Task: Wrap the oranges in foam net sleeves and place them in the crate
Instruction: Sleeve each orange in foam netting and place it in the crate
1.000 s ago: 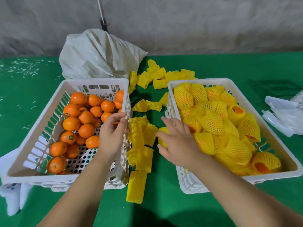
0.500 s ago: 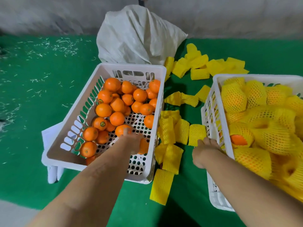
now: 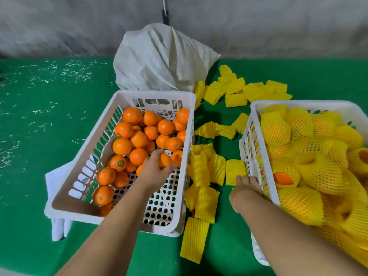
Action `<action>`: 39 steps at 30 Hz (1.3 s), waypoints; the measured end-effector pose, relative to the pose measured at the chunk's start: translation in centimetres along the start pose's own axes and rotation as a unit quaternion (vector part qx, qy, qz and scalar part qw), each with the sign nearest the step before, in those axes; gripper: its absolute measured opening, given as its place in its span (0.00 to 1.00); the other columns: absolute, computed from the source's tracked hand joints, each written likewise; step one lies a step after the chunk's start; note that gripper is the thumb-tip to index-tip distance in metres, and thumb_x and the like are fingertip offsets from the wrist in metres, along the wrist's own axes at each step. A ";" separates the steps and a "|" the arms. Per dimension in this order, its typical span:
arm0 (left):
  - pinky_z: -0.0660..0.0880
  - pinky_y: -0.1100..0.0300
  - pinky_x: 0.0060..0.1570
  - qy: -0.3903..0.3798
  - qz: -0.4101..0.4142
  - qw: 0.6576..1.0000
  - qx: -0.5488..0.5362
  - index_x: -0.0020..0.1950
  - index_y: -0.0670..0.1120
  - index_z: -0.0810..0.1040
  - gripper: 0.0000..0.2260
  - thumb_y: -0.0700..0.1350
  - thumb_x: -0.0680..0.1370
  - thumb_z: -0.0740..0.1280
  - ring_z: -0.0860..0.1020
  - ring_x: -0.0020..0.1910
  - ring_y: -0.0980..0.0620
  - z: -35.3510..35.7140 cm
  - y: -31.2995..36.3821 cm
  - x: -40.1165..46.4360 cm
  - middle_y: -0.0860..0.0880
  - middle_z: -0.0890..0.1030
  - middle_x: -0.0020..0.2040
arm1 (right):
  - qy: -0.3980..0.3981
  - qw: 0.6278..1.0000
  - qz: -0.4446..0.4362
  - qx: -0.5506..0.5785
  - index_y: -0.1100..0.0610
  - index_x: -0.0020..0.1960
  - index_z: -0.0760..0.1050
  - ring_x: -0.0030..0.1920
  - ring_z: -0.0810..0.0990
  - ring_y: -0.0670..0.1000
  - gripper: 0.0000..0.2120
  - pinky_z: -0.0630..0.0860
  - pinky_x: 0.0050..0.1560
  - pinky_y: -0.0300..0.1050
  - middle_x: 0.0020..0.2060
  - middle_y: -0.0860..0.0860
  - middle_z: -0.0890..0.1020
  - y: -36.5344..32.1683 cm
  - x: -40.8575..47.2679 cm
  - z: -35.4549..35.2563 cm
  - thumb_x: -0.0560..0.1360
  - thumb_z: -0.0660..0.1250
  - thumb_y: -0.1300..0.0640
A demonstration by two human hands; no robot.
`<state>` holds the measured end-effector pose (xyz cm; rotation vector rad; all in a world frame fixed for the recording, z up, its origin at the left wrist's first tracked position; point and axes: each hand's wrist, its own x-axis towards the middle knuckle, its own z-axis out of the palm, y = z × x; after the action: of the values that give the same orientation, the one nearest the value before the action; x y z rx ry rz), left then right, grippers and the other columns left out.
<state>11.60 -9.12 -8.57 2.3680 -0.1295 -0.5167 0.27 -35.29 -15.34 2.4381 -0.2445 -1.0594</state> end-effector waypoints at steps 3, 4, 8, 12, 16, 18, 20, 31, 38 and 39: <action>0.84 0.48 0.55 0.098 0.089 0.964 -0.232 0.76 0.60 0.65 0.27 0.57 0.80 0.72 0.83 0.56 0.50 -0.6 2.1 -3.5 0.50 0.79 0.64 | 0.041 0.988 0.014 0.150 0.55 0.74 0.70 0.72 0.64 0.59 0.30 0.62 0.72 0.54 0.71 0.55 0.67 0.4 -0.7 -2.2 0.73 0.73 0.58; 0.84 0.52 0.52 0.106 0.116 0.944 -0.289 0.75 0.61 0.67 0.25 0.57 0.80 0.72 0.84 0.54 0.52 -0.4 3.0 -4.9 0.54 0.80 0.62 | 0.097 0.972 0.007 0.215 0.55 0.69 0.75 0.68 0.70 0.58 0.21 0.69 0.66 0.51 0.67 0.54 0.73 0.7 -1.1 -3.3 0.76 0.70 0.58; 0.80 0.65 0.40 0.055 0.154 0.909 -0.383 0.68 0.67 0.71 0.21 0.59 0.77 0.72 0.83 0.44 0.57 1.9 7.0 -8.4 0.63 0.80 0.52 | 0.357 0.800 -0.019 0.481 0.45 0.57 0.76 0.42 0.78 0.44 0.06 0.69 0.38 0.37 0.45 0.41 0.79 2.1 -4.8 -5.3 0.80 0.69 0.52; 0.78 0.62 0.42 0.067 0.174 0.932 -0.311 0.70 0.62 0.70 0.23 0.53 0.79 0.75 0.81 0.48 0.54 3.5 9.0 -8.7 0.51 0.77 0.59 | 0.377 0.609 -0.038 0.697 0.48 0.64 0.77 0.49 0.81 0.46 0.15 0.80 0.47 0.42 0.48 0.42 0.80 3.1 -7.8 -3.1 0.78 0.71 0.56; 0.80 0.60 0.43 -0.062 0.176 0.921 -0.342 0.73 0.66 0.73 0.29 0.59 0.72 0.75 0.84 0.49 0.53 4.5 9.4 -9.2 0.51 0.78 0.65 | 0.479 0.564 -0.036 0.672 0.50 0.53 0.77 0.45 0.78 0.42 0.05 0.74 0.41 0.33 0.44 0.45 0.79 3.5 -10.4 -2.5 0.78 0.69 0.53; 0.80 0.57 0.43 -0.149 0.155 0.891 -0.399 0.68 0.62 0.79 0.26 0.57 0.70 0.76 0.84 0.46 0.49 4.8 9.4 -9.5 0.46 0.79 0.65 | 0.495 0.578 -0.033 0.647 0.49 0.51 0.75 0.42 0.78 0.43 0.07 0.74 0.37 0.38 0.41 0.47 0.80 3.3 -11.3 -2.2 0.77 0.71 0.56; 0.79 0.55 0.44 -0.217 0.121 0.859 -0.447 0.66 0.58 0.82 0.25 0.55 0.69 0.76 0.82 0.47 0.44 4.6 9.2 -9.4 0.41 0.78 0.65 | 0.504 0.583 -0.009 0.637 0.49 0.49 0.72 0.38 0.78 0.45 0.08 0.74 0.34 0.41 0.38 0.47 0.79 3.2 -11.8 -2.0 0.77 0.72 0.56; 0.79 0.51 0.51 -0.300 0.122 0.871 -0.369 0.73 0.50 0.76 0.31 0.55 0.71 0.75 0.82 0.41 0.42 5.1 8.8 -8.9 0.38 0.82 0.62 | 0.422 0.616 -0.029 0.665 0.49 0.61 0.80 0.56 0.81 0.49 0.13 0.81 0.56 0.53 0.55 0.46 0.82 3.7 -10.6 -2.3 0.78 0.72 0.60; 0.82 0.57 0.49 -0.157 0.140 0.914 -0.347 0.68 0.61 0.70 0.25 0.56 0.75 0.76 0.84 0.49 0.48 6.9 8.7 -8.2 0.44 0.77 0.62 | 0.452 0.569 -0.079 0.682 0.49 0.58 0.82 0.52 0.81 0.44 0.07 0.81 0.51 0.48 0.50 0.40 0.82 4.0 -10.8 -1.8 0.81 0.70 0.52; 0.82 0.57 0.48 -0.144 0.139 0.918 -0.343 0.67 0.60 0.67 0.25 0.54 0.76 0.76 0.83 0.52 0.47 7.1 8.7 -8.1 0.43 0.76 0.62 | 0.460 0.587 -0.096 0.659 0.50 0.58 0.82 0.51 0.81 0.44 0.07 0.81 0.50 0.50 0.49 0.41 0.82 3.6 -10.8 -1.7 0.81 0.69 0.52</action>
<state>1.77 -18.21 -4.99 1.5482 -0.3505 -0.6430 -5.81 -34.23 -5.64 3.9049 -0.5176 0.9897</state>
